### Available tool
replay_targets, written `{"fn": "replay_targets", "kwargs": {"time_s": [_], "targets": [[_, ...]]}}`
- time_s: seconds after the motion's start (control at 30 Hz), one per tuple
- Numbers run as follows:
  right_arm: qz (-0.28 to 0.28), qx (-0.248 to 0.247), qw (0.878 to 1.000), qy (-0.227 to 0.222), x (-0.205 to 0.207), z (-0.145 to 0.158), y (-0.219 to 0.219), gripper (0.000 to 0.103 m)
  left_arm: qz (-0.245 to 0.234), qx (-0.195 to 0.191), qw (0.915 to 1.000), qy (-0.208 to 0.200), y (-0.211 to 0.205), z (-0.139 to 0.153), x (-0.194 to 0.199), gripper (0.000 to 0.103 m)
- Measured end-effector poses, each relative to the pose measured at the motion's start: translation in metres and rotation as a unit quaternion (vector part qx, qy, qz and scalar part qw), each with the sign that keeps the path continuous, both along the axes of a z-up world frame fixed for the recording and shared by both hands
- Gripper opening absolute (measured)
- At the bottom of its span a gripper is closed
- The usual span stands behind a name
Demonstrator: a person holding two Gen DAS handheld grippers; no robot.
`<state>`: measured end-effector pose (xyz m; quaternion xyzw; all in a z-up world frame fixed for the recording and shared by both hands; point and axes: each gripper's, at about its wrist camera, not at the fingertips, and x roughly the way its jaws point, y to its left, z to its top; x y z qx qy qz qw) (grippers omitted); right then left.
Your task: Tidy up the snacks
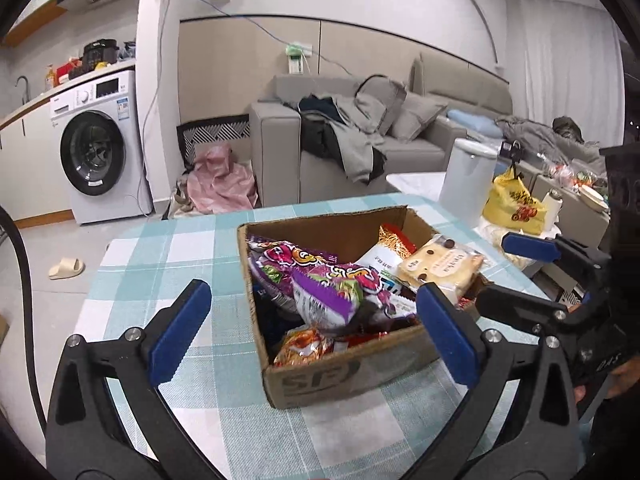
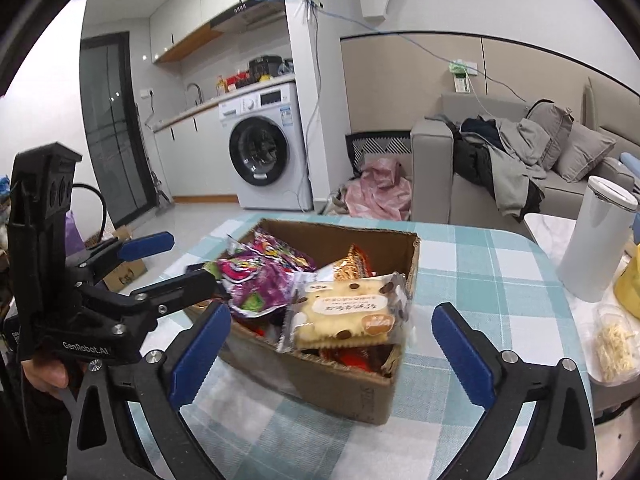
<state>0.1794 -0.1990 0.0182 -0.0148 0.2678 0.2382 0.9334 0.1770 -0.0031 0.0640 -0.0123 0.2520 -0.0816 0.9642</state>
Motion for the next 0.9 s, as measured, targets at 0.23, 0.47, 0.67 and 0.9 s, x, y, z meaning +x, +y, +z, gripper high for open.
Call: {"fn": "replay_targets", "kwargs": {"time_s": [0.23,0.47,0.67,0.9], "targets": [[0.01,0.038,0.999,-0.032,-0.036,-0.005,-0.008,0.103,0.012,-0.021,0.9994,-0.024,0.018,-0.003,-0.045,0.102],[0.01,0.052,0.998,-0.041,-0.059,-0.015,-0.013,0.103,0.025,-0.035,0.9984,-0.036,0.034,-0.02,-0.08,0.102],[0.008,0.045,0.997,-0.067,-0.07,-0.026,-0.013,0.103,0.04,-0.043,0.9975,-0.039,0.041,-0.039,-0.096,0.102],[0.004,0.044,0.996,-0.074,-0.081,-0.034,-0.015,0.103,0.046,-0.033,0.9974,-0.045,0.037,-0.054,-0.11,0.102]]}}
